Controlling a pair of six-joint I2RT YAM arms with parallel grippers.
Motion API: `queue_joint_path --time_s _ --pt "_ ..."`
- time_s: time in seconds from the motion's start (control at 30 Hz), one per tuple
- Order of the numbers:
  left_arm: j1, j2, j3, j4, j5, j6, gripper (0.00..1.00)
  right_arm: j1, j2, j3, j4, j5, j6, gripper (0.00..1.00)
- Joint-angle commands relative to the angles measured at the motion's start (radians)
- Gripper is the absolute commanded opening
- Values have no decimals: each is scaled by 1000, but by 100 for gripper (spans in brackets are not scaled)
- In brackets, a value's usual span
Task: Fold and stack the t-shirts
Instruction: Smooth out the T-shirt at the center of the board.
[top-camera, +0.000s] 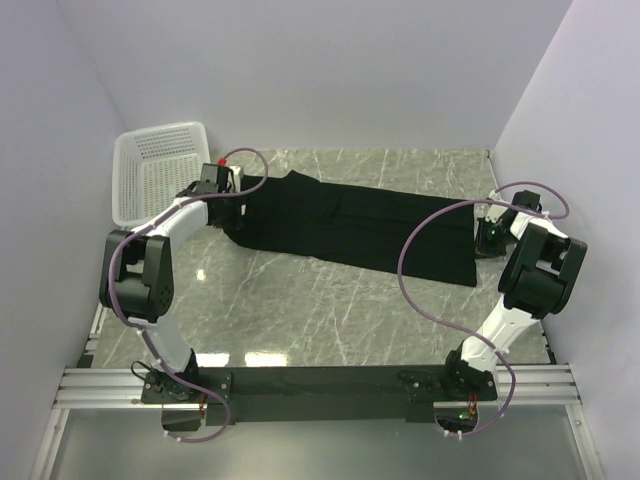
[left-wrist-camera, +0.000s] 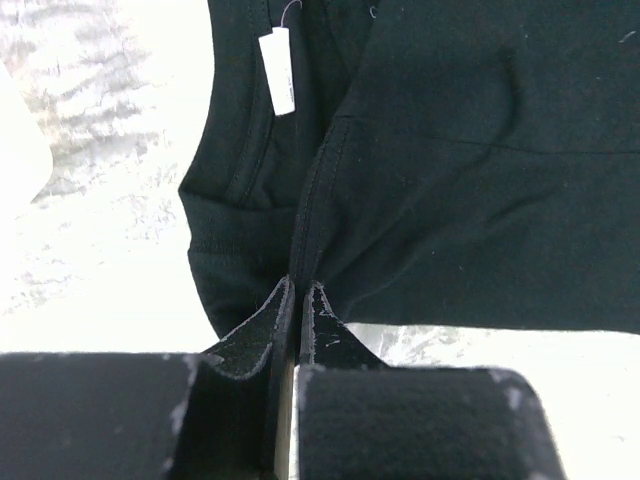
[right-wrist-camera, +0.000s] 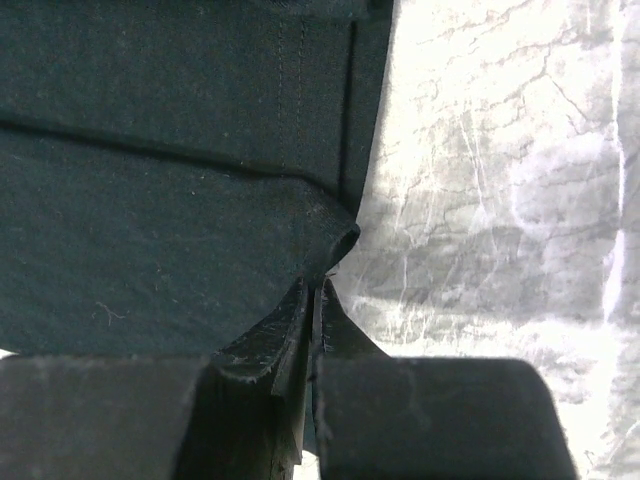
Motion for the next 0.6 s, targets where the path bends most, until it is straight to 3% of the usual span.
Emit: queue_joint_path --time_s 0.0,0.57 --pt "23 -72 -24 41 60 -23 1 -10 -64 -12 20 18 1 2" --pt "87 -162 -134 43 137 -26 1 -22 -136 -43 75 87 -10 0"
